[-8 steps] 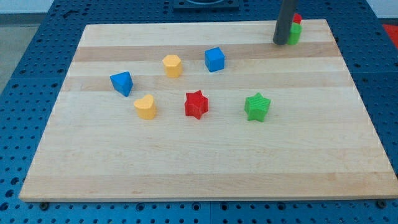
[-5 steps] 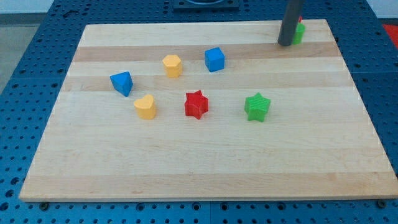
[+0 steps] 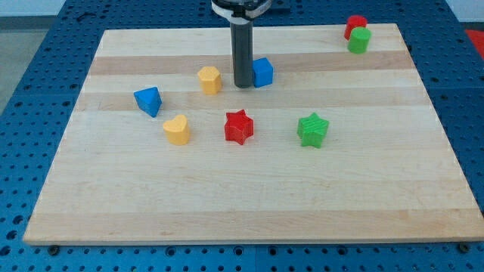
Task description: Push the blue cube closer to the red circle and green circle
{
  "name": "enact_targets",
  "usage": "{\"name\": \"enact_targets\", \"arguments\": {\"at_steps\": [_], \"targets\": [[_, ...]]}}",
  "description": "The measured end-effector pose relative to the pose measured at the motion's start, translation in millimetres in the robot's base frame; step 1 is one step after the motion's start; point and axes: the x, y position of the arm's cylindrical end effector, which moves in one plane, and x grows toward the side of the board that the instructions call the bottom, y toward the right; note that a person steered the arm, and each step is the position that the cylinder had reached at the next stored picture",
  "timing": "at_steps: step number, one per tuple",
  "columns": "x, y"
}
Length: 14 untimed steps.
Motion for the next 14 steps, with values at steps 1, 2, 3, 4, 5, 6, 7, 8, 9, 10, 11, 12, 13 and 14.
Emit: {"name": "enact_targets", "arguments": {"at_steps": [1, 2, 3, 4, 5, 6, 7, 8, 9, 10, 11, 12, 13, 14], "targets": [[-6, 9], [-15, 24], [-27, 38], [-24, 51], [-8, 56], [5, 62], [3, 68], [0, 69], [-7, 69], [-21, 76], [-48, 94], [-67, 102], [-68, 97], [-76, 91]]}}
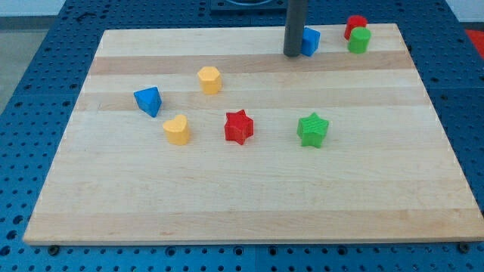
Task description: Push the blue cube closer to the red circle and green circle
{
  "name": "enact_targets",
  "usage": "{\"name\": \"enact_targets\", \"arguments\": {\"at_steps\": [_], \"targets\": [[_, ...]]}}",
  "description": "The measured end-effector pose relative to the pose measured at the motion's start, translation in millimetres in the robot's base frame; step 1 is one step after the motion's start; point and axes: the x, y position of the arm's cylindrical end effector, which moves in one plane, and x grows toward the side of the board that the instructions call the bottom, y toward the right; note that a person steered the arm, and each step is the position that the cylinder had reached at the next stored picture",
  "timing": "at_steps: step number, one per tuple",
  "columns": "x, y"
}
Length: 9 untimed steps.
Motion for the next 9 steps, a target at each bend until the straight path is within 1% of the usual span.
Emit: {"name": "enact_targets", "arguments": {"at_steps": [5, 7, 9], "targets": [[-18, 32], [-18, 56], [-19, 65]]}}
